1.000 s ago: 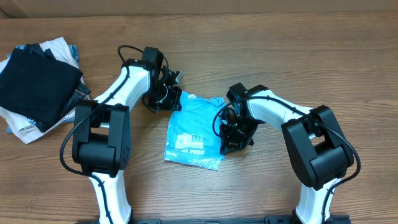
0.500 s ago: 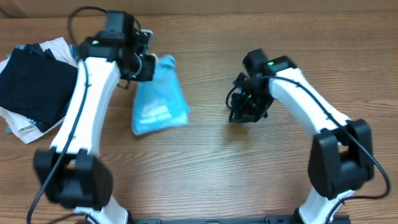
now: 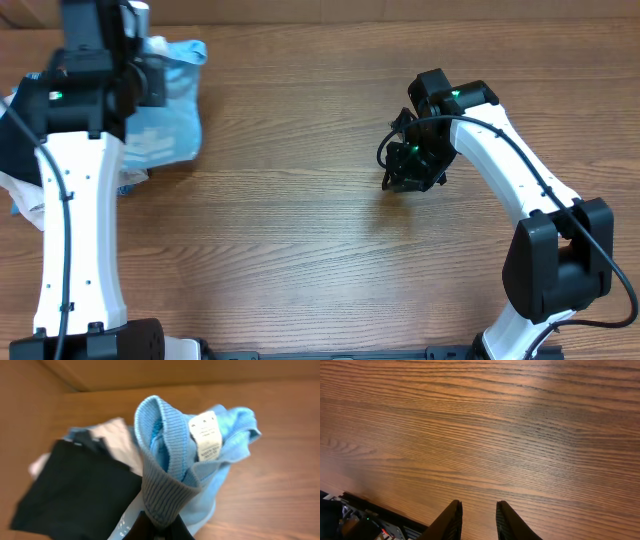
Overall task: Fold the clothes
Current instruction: 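Lift the folded blue bundle with the left gripper and carry it left, then place the bundle on top of the clothes stack and open the left gripper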
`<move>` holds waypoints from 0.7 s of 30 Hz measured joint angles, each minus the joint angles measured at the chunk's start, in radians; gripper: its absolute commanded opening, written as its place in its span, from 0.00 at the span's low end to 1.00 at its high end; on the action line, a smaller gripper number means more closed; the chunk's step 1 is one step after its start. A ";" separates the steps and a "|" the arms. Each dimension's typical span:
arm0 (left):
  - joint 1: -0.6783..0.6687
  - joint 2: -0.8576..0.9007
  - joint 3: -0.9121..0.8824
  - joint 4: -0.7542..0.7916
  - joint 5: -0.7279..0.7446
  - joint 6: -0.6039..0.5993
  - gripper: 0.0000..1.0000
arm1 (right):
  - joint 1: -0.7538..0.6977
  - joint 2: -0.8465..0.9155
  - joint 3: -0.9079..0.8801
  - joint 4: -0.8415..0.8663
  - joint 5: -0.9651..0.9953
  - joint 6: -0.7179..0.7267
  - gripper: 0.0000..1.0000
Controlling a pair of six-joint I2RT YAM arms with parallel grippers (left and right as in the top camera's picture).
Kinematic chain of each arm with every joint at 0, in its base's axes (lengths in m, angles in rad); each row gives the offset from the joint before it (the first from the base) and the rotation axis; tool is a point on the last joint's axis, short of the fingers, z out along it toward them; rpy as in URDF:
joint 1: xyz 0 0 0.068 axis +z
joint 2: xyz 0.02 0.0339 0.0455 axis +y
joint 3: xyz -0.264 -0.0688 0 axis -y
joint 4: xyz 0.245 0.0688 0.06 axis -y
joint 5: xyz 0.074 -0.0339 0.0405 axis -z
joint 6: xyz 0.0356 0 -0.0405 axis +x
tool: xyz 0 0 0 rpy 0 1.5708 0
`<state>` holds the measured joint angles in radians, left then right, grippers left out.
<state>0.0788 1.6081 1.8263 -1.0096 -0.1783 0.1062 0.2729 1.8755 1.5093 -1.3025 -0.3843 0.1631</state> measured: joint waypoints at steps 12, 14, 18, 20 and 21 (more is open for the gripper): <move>0.172 0.000 0.045 0.067 -0.021 0.010 0.04 | 0.000 0.000 0.000 -0.016 0.000 -0.003 0.26; 0.200 0.000 0.045 0.067 -0.021 0.010 0.04 | 0.000 0.000 0.000 -0.015 0.000 -0.003 0.26; 0.253 0.000 0.045 0.070 -0.021 0.010 0.04 | 0.000 0.000 0.000 -0.016 0.000 -0.003 0.26; 0.286 0.003 0.045 0.085 -0.021 0.010 0.04 | 0.000 0.000 0.000 -0.016 0.000 -0.003 0.26; 0.302 0.006 0.045 0.091 -0.021 0.010 0.04 | 0.000 0.000 0.000 -0.016 0.000 -0.003 0.26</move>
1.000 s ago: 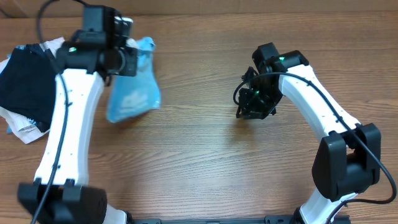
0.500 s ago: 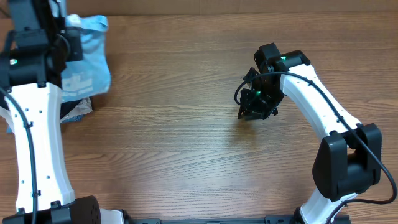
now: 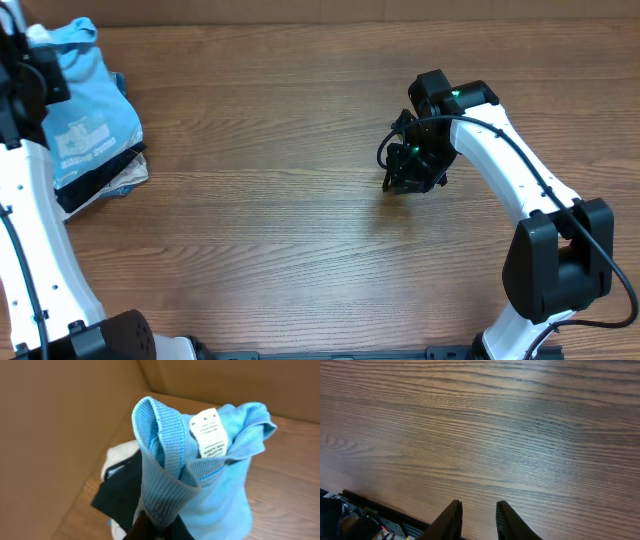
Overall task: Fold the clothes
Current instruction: 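Place the bundle on top of the clothes stack and open the left gripper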
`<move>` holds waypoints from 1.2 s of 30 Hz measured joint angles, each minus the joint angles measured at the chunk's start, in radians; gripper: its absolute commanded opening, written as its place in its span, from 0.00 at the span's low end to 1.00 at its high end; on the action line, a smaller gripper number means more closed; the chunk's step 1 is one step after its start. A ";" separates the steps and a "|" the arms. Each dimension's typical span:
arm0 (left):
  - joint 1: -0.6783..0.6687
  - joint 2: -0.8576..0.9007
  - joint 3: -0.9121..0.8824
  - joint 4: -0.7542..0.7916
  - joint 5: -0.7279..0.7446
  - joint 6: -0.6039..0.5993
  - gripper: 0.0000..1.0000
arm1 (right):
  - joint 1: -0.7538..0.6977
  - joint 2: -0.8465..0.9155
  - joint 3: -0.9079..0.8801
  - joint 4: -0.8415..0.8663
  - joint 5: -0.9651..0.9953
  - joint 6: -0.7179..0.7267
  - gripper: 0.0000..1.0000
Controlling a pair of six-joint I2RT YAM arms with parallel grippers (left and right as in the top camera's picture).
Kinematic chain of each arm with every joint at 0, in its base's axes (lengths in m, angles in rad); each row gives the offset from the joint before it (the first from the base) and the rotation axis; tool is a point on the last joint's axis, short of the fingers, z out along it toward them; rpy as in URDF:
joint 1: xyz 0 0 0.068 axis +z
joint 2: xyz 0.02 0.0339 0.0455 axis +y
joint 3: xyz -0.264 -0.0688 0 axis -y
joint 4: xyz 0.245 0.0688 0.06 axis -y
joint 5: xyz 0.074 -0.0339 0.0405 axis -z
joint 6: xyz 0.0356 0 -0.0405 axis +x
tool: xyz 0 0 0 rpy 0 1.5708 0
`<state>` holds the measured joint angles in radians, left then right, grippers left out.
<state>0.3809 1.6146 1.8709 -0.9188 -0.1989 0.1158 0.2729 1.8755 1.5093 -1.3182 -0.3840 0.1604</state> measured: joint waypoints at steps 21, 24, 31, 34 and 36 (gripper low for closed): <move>0.218 0.275 0.003 0.177 0.000 0.000 0.15 | 0.000 0.000 0.000 0.000 0.000 0.000 0.26; 0.233 0.307 0.003 0.183 0.001 0.005 1.00 | 0.000 0.000 0.000 0.000 0.000 0.000 0.26; 0.314 0.333 0.003 0.172 0.010 -0.059 1.00 | 0.000 0.000 0.000 0.000 0.000 0.000 0.26; 0.357 0.333 0.004 0.156 0.020 -0.085 1.00 | 0.000 0.000 0.000 0.006 0.000 0.000 0.26; 0.372 0.333 0.004 0.147 0.031 -0.092 1.00 | 0.000 0.000 0.000 0.015 0.000 0.000 0.27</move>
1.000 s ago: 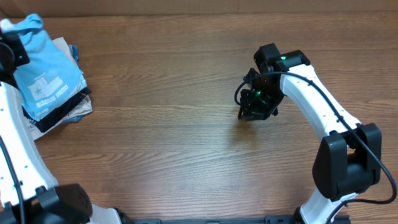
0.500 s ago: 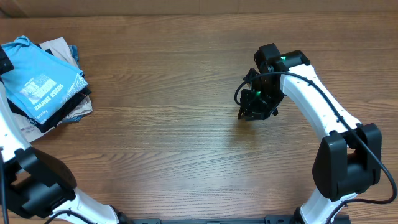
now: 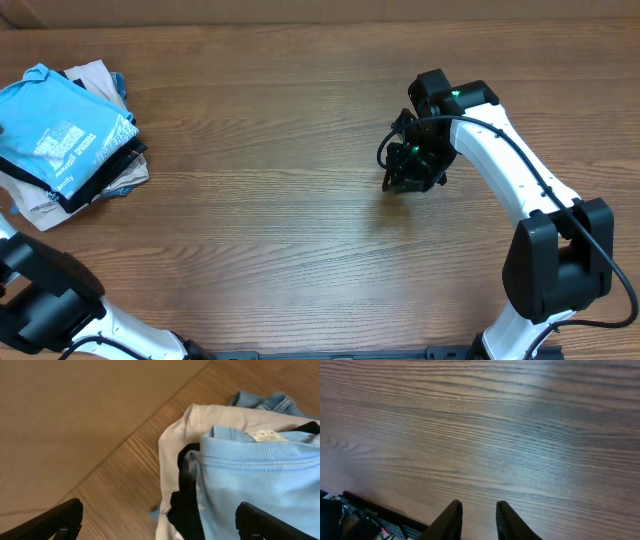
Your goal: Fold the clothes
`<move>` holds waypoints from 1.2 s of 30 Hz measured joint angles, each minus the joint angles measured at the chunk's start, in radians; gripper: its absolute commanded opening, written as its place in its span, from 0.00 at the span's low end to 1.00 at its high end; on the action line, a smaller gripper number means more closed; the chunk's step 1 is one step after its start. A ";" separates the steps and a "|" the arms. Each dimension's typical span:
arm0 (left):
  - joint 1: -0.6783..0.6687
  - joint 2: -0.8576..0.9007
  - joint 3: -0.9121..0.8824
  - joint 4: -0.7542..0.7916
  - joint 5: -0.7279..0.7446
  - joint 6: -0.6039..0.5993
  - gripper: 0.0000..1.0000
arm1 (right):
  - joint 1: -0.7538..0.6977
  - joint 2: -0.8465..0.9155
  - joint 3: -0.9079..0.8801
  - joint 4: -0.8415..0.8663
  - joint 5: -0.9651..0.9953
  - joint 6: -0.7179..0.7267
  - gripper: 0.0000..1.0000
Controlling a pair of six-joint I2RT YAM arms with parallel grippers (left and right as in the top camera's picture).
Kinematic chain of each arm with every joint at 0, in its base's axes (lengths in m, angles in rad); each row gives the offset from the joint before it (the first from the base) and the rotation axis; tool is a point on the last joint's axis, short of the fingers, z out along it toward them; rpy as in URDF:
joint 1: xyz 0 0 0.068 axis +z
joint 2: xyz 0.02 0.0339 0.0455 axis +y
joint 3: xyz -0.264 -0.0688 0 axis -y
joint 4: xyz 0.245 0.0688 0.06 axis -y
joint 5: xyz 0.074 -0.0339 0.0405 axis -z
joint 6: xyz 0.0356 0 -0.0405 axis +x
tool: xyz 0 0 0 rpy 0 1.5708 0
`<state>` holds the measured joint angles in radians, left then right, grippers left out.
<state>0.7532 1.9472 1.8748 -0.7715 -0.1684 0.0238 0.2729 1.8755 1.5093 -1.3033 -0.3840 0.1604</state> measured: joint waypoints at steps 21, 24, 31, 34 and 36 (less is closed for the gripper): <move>-0.451 -0.145 0.011 -0.166 0.396 -0.013 1.00 | -0.005 0.000 0.000 0.293 0.022 -0.003 1.00; -0.547 -0.145 0.011 -0.225 0.412 -0.013 1.00 | -0.013 0.000 0.001 0.432 0.073 -0.002 1.00; -0.663 -0.146 0.011 -0.405 0.420 -0.013 0.88 | -0.045 0.000 0.002 0.494 0.167 -0.036 1.00; -0.687 -0.147 0.011 -0.487 0.419 0.009 0.87 | -0.064 -0.010 0.002 0.438 0.187 -0.042 1.00; -0.698 -0.155 0.011 -0.509 0.418 0.023 0.90 | -0.071 -0.040 0.002 0.408 0.205 -0.045 1.00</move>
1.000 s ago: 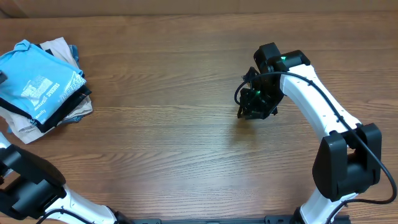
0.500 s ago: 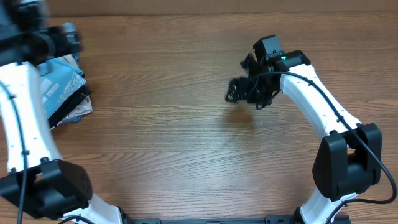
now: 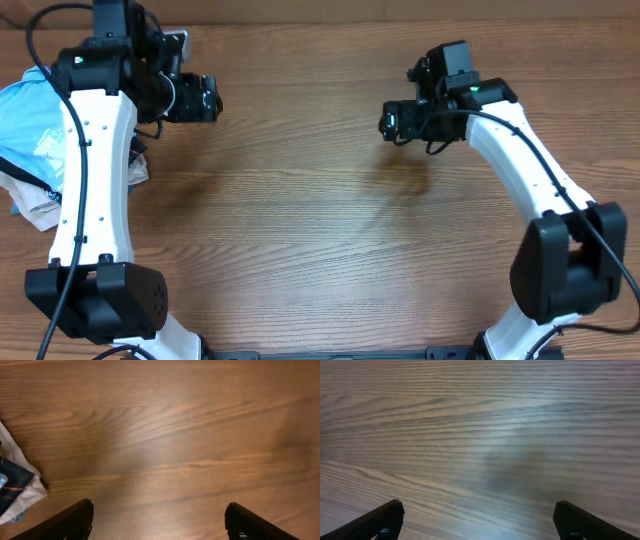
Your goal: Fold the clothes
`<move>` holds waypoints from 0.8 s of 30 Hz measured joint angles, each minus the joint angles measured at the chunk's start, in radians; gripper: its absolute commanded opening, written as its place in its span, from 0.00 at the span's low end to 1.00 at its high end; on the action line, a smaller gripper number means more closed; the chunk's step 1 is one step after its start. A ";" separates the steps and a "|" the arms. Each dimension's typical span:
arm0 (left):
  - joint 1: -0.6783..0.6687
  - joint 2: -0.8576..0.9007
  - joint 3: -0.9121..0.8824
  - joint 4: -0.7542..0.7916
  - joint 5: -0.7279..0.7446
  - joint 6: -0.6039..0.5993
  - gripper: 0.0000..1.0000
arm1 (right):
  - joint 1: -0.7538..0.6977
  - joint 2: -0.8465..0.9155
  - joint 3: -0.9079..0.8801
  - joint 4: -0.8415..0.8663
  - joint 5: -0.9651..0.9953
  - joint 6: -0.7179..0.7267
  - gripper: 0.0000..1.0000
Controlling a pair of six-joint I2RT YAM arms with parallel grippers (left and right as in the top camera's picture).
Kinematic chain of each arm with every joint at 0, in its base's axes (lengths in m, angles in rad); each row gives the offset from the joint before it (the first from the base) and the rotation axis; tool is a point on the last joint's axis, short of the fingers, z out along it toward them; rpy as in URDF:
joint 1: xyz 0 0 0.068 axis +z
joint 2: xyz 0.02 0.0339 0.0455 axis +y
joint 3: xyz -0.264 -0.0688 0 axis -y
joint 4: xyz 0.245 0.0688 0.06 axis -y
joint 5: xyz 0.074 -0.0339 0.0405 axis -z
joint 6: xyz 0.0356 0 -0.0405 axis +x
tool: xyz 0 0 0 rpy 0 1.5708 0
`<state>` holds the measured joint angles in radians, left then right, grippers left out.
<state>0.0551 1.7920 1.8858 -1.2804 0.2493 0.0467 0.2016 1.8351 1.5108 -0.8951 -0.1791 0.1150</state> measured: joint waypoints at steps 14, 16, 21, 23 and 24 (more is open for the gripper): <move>-0.138 -0.603 -0.394 0.212 -0.171 0.019 1.00 | -0.005 -0.492 -0.089 0.005 0.084 0.027 1.00; -0.138 -0.703 -0.490 0.224 -0.182 0.011 1.00 | -0.005 -0.557 -0.149 -0.006 0.092 0.031 1.00; -0.138 -0.909 -0.647 0.216 -0.206 -0.001 1.00 | -0.005 -0.772 -0.301 -0.003 0.126 0.040 1.00; -0.138 -0.974 -0.675 0.215 -0.231 -0.004 1.00 | -0.005 -0.870 -0.344 0.004 0.145 0.041 1.00; -0.138 -0.995 -0.681 0.216 -0.240 -0.005 1.00 | -0.005 -0.927 -0.364 0.002 0.157 0.041 1.00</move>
<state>-0.0830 0.7971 1.2045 -1.0649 0.0097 0.0422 0.1970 0.9077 1.1465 -0.8936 -0.0223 0.1562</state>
